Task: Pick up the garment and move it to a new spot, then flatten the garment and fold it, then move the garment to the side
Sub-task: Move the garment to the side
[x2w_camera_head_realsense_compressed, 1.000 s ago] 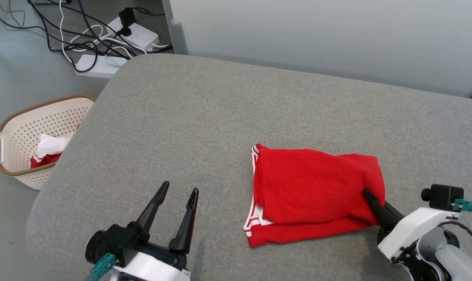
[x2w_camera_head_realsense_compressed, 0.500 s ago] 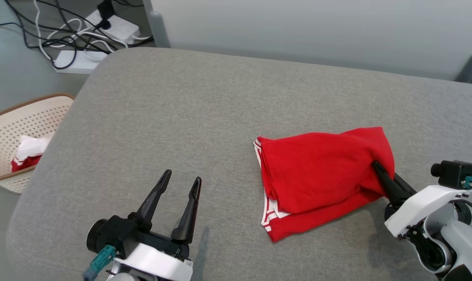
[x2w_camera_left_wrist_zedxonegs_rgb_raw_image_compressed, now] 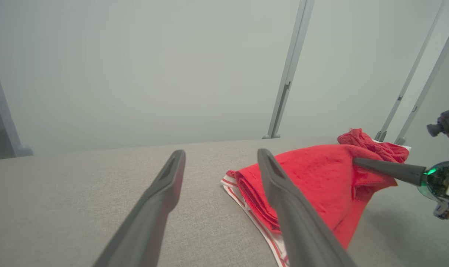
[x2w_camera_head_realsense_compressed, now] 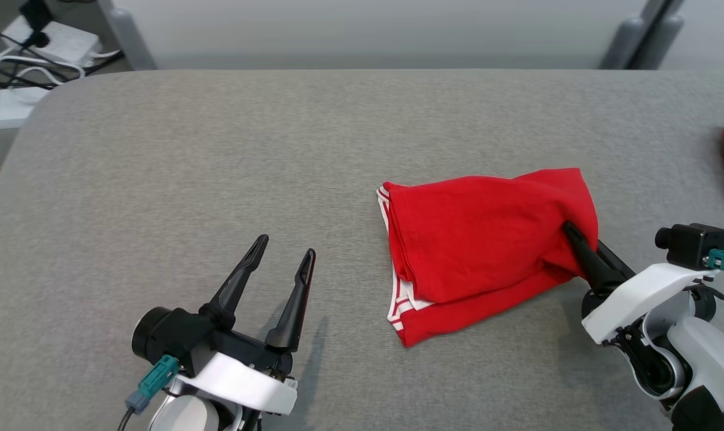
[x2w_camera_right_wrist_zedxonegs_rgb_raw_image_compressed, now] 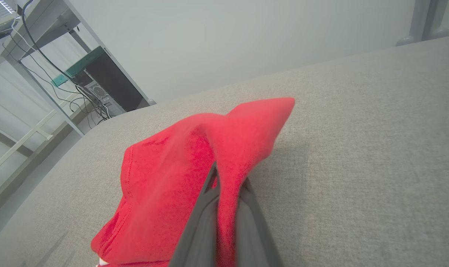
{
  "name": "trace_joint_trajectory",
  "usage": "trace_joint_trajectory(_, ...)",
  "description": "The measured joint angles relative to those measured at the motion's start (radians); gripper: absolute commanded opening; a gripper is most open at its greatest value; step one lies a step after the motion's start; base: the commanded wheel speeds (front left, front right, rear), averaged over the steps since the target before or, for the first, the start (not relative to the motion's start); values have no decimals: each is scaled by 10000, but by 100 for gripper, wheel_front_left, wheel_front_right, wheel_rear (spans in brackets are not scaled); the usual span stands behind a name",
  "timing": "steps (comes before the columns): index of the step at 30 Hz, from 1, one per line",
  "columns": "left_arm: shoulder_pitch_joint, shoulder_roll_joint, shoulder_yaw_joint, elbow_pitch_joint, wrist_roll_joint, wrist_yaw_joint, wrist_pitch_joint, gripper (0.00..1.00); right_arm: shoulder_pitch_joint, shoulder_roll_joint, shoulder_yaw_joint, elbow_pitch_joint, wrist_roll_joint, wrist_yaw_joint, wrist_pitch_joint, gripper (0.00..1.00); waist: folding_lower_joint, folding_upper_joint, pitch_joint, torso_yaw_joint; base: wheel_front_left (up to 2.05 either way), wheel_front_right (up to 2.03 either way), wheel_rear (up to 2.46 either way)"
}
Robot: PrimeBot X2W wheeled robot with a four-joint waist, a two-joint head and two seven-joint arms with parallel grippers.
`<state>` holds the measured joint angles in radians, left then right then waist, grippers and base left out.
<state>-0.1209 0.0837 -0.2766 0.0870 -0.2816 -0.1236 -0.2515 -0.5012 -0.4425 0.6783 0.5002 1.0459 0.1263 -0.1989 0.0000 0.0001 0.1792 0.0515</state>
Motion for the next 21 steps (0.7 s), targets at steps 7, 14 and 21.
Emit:
trace_joint_trajectory(7, -123, 188, -75, -48, 54, 0, 0, 100, -188, 115, 151, 0, 4, 0, -176, 0, 0, 0, 277, -920, 0, 0, 0)
trace_joint_trajectory(14, -355, 410, -180, -69, 86, 0, 0, 100, -472, 291, 382, -8, 6, 0, -309, 0, 0, 0, 504, -1797, 0, 0, 0)
trace_joint_trajectory(21, -518, 688, -347, -150, 105, 0, 0, 100, -883, 268, 445, 13, -12, 0, -393, 0, 0, 0, 893, -2602, 0, 0, 0)
